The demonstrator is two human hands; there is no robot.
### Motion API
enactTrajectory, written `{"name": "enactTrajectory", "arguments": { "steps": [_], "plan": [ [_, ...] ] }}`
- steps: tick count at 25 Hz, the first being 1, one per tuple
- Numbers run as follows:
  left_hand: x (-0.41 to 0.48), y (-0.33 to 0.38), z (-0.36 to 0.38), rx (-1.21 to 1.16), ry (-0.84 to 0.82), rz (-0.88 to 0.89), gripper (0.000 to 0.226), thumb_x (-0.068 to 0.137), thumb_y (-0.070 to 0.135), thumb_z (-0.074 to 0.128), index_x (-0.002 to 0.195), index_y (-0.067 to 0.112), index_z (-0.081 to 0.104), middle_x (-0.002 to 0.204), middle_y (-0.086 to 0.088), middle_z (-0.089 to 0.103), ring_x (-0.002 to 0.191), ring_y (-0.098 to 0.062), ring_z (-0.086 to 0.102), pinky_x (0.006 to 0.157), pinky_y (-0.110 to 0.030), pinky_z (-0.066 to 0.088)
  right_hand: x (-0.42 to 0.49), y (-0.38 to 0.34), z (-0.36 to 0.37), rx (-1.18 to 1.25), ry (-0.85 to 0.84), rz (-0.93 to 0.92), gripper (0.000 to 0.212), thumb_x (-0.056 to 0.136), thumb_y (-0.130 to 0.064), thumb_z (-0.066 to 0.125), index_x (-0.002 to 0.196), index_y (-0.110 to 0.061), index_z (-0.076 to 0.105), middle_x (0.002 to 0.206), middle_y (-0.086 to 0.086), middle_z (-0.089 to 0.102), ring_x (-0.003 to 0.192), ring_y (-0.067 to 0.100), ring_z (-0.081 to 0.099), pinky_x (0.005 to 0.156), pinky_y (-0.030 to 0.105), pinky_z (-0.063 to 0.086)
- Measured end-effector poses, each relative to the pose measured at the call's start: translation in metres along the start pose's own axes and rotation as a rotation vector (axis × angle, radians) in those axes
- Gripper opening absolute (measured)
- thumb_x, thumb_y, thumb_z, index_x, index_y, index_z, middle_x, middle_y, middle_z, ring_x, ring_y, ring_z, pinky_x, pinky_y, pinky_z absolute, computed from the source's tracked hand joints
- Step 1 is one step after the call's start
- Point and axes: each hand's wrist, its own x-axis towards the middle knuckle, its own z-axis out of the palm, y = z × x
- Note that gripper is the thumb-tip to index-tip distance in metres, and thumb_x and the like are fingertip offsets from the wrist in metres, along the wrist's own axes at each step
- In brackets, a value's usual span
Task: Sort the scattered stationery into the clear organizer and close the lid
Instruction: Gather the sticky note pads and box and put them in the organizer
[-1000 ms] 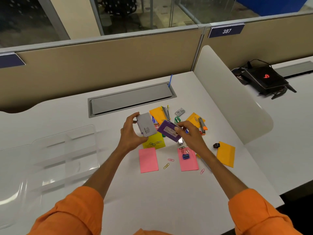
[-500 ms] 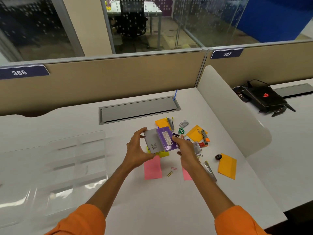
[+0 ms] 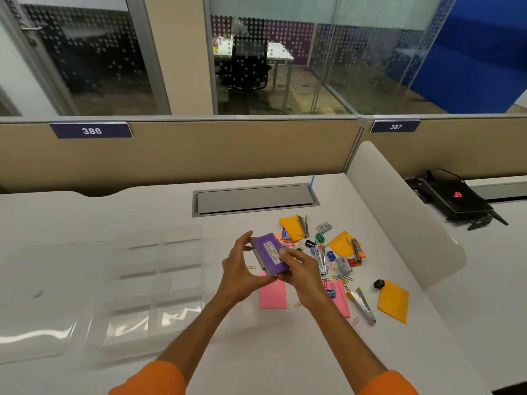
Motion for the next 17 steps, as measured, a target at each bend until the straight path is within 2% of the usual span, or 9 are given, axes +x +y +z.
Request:
{"name": "enactTrajectory", "arguments": {
  "steps": [1,4,5,7,9,13,15,17],
  "plan": [
    [-0.003,0.0,-0.005,-0.018,-0.007,-0.005,0.107,0.053,0.057,0.084,0.139,0.037,0.025,0.137,0.01,0.047,0.114,-0.006,0.053,0.099,-0.038,0.047,-0.002,-0.001,0.003,-0.021,-0.016,-0.015,0.024,0.085,-0.029,0.07,0.107,-0.019,0.066,0.103,0.007,0.071,0.087,0.023,0.072,0.062,0.03,0.058],
    [-0.012,-0.003,-0.029,-0.044,-0.025,-0.028,0.113,0.049,0.051,0.088,0.14,0.036,0.022,0.14,0.006,0.045,0.116,-0.008,0.05,0.089,-0.018,0.046,-0.006,-0.004,0.017,-0.091,-0.106,-0.044,0.027,0.085,-0.029,0.069,0.109,-0.016,0.066,0.102,0.008,0.071,0.088,0.023,0.072,0.062,0.028,0.057],
    [-0.016,-0.006,-0.038,-0.04,-0.022,-0.031,0.115,0.048,0.055,0.087,0.142,0.036,0.022,0.14,0.007,0.045,0.118,-0.007,0.05,0.09,-0.018,0.046,-0.007,-0.005,0.023,-0.132,-0.134,-0.053,0.027,0.086,-0.03,0.069,0.109,-0.015,0.066,0.101,0.007,0.072,0.088,0.022,0.072,0.062,0.027,0.057],
    [-0.024,-0.017,-0.059,-0.005,-0.016,-0.033,0.117,0.047,0.067,0.082,0.143,0.04,0.02,0.142,0.013,0.042,0.121,-0.005,0.048,0.099,-0.03,0.046,-0.006,-0.006,0.039,-0.245,-0.182,-0.079,0.028,0.087,-0.031,0.067,0.111,-0.016,0.065,0.101,0.005,0.072,0.085,0.019,0.072,0.062,0.025,0.057],
    [-0.034,-0.028,-0.084,0.123,-0.005,-0.034,0.111,0.053,0.075,0.073,0.144,0.044,0.017,0.149,0.015,0.035,0.129,-0.006,0.041,0.109,-0.04,0.036,-0.004,-0.003,0.058,-0.35,-0.224,-0.122,0.027,0.088,-0.03,0.066,0.111,-0.015,0.066,0.098,0.005,0.073,0.079,0.016,0.072,0.061,0.024,0.056],
    [-0.058,-0.052,-0.143,0.522,0.019,0.05,0.098,0.072,0.082,0.05,0.15,0.035,0.015,0.158,0.009,0.021,0.143,-0.012,0.024,0.117,-0.039,0.017,-0.005,0.005,0.106,-0.492,-0.298,-0.185,0.02,0.089,-0.032,0.065,0.102,-0.018,0.069,0.092,0.0,0.073,0.079,0.016,0.068,0.059,0.023,0.052],
    [-0.069,-0.069,-0.169,0.616,0.012,0.048,0.094,0.076,0.081,0.045,0.151,0.034,0.013,0.159,0.01,0.017,0.145,-0.013,0.02,0.117,-0.037,0.011,-0.009,0.013,0.133,-0.547,-0.343,-0.177,0.018,0.088,-0.033,0.065,0.101,-0.02,0.066,0.094,-0.001,0.071,0.082,0.015,0.067,0.061,0.018,0.051],
    [-0.08,-0.091,-0.193,0.641,0.032,0.024,0.09,0.08,0.078,0.042,0.151,0.032,0.014,0.159,0.008,0.017,0.146,-0.014,0.018,0.118,-0.04,0.012,-0.012,0.024,0.159,-0.611,-0.385,-0.164,0.024,0.087,-0.036,0.066,0.105,-0.02,0.064,0.098,-0.003,0.069,0.086,0.015,0.067,0.066,0.019,0.054]
  ]
}}
